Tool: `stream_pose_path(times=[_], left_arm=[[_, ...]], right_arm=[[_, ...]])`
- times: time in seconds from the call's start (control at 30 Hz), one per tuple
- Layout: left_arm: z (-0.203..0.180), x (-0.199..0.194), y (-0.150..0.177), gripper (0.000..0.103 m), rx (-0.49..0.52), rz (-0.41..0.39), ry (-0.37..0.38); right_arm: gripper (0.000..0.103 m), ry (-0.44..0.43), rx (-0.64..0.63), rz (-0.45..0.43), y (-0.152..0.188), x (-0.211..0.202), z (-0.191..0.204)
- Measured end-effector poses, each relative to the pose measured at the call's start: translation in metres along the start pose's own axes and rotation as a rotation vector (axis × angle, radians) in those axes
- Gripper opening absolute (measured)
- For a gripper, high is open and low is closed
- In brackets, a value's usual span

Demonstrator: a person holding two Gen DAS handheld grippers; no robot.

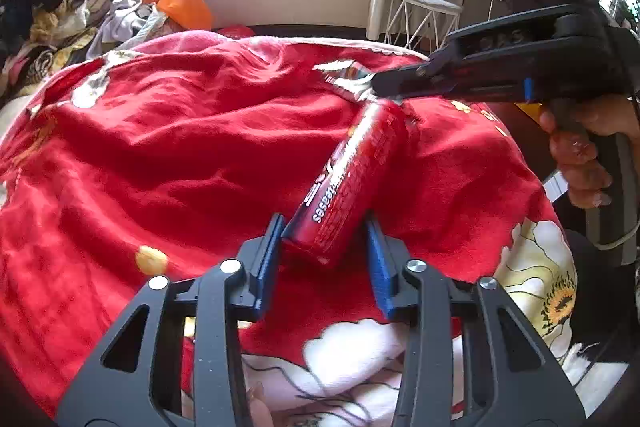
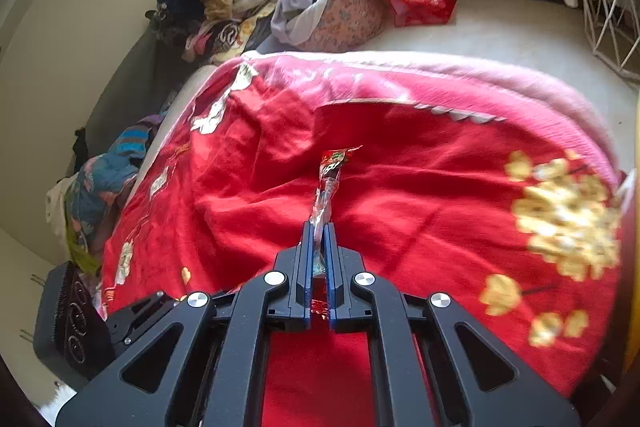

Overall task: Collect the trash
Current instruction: 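Grasp the red tube with the left tool while the right tool grasps a red wrapper, then carry the red tube and red wrapper over the yellow bin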

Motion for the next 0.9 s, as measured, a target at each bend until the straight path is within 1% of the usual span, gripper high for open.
stream_pose_path(times=[0.23,0.4,0.6,0.9], left_arm=[[-0.01,-0.003,0.003,0.026,-0.056,0.0,-0.012],[-0.02,-0.015,-0.004,0.025,-0.096,-0.047,-0.017],[-0.035,-0.029,-0.021,0.023,-0.13,-0.099,0.003],[-0.067,-0.046,-0.047,0.022,-0.114,-0.159,0.019]], right_arm=[[0.005,0.043,-0.06,-0.085,0.001,-0.045,-0.008],[0.005,0.08,-0.102,-0.139,0.001,-0.074,-0.011],[0.005,0.1,-0.1,-0.19,0.004,-0.104,-0.019],[0.005,0.133,-0.047,-0.274,0.005,-0.153,-0.047]])
Point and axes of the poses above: each gripper's, at about its wrist camera, not at the fingertips, and x roughly the way its jaws point, z to its left, y to its underside, the point moved 7 cm from there along x, roughly the way its jaws point, and after that the axes turned 2 degrees about z, right-handed, at the moved point
